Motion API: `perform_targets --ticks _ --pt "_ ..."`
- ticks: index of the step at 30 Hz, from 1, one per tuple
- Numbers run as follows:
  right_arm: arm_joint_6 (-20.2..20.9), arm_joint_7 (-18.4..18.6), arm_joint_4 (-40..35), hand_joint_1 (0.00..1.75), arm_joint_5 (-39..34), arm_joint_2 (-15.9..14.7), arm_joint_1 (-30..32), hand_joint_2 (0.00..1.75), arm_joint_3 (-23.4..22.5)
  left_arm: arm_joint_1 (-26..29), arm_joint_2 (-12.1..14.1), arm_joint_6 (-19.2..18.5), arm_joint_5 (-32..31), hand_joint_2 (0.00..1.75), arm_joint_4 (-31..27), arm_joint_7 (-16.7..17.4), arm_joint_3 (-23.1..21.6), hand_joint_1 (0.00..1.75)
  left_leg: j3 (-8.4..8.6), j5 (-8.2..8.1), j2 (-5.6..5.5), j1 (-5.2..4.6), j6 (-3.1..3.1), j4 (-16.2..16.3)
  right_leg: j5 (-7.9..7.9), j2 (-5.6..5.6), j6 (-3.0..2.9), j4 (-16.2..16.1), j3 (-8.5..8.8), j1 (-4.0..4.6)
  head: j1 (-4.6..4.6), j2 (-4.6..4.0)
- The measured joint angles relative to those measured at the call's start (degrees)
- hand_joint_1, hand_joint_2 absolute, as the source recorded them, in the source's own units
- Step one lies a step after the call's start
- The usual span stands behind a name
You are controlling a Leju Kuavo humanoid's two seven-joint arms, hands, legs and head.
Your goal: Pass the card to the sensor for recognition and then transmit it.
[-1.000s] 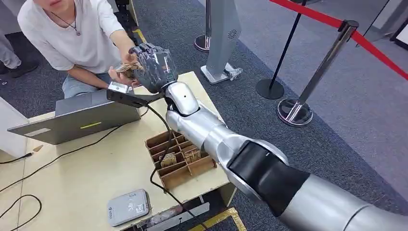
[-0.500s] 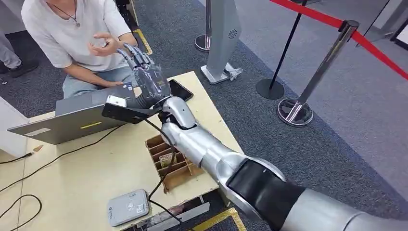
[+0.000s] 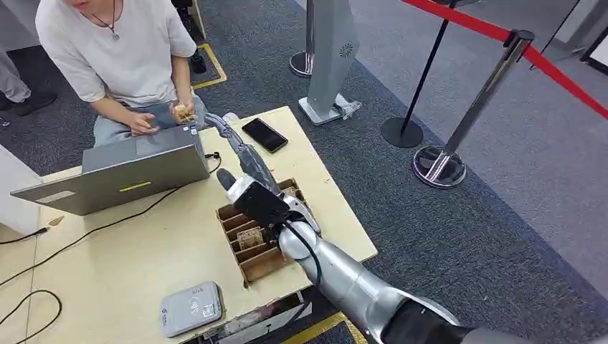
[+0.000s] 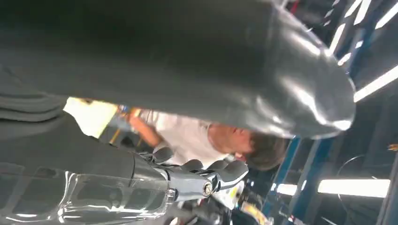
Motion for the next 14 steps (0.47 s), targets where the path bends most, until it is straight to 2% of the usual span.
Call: perform_targets --ticks 6,10,14 --pt "0.3 -3.1 -7.6 0.00 -3.3 -2.2 8.7 0.00 0.4 0.2 -0.5 2.3 -1.8 0.00 0.0 -2.0 -0.6 0.00 -0.01 -0.01 -0.01 0.00 -0.01 0.0 -0.02 -0.01 -0.01 0.0 0.00 0.00 -0.02 0.00" --pt "-0.6 -3.8 -10.6 0.00 -2.1 -2.8 12.4 0.00 0.9 0.3 -0.8 2.3 -2.3 0.00 0.0 -2.0 -1.4 0.00 0.02 -0.04 0.03 0.00 -0.05 0.0 -0.03 0.03 -0.01 0.0 -0.01 0.00 -0.02 0.00" --pt "0.5 -3.9 -14.0 0.00 -2.4 -3.3 17.3 0.00 1.3 0.4 -0.8 2.1 -2.3 0.00 0.0 -1.9 -1.5 0.00 -0.01 -0.06 -0.02 0.01 -0.03 0.0 -0.08 -0.03 0.03 0.0 0.01 0.00 0.00 0.00"
